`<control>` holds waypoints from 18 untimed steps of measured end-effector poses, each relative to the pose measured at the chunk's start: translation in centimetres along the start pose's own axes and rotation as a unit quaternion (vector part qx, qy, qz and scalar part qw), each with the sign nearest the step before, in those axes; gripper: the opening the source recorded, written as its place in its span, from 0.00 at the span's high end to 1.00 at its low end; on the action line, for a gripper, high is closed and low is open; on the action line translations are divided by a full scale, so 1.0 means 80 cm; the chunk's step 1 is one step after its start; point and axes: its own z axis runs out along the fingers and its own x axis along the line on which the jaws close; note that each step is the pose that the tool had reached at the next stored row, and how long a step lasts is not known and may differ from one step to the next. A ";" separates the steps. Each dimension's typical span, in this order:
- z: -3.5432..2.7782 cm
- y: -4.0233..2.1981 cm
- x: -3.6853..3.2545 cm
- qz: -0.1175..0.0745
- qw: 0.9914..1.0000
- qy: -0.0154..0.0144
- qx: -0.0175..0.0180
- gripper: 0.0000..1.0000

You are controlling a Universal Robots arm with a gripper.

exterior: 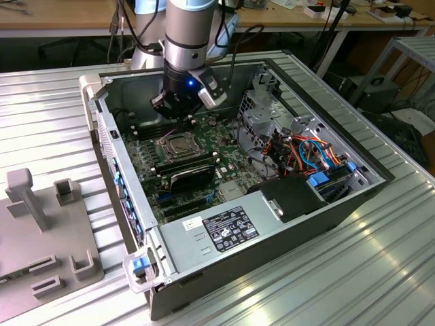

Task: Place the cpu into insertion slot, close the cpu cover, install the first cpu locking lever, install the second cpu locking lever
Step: 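Install the first cpu locking lever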

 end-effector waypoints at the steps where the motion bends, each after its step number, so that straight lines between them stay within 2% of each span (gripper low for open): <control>1: 0.0007 0.0005 -0.0003 0.000 1.000 0.000 0.000 0.89; 5: 0.0037 0.0029 -0.0012 0.000 1.000 0.000 -0.004 0.89; 9: 0.0081 0.0046 -0.0038 0.000 1.000 0.000 -0.006 0.89; 14: 0.0148 0.0049 -0.0063 0.000 1.000 0.000 -0.006 0.89; 18: 0.0162 0.0047 -0.0062 0.000 1.000 0.000 -0.006 0.89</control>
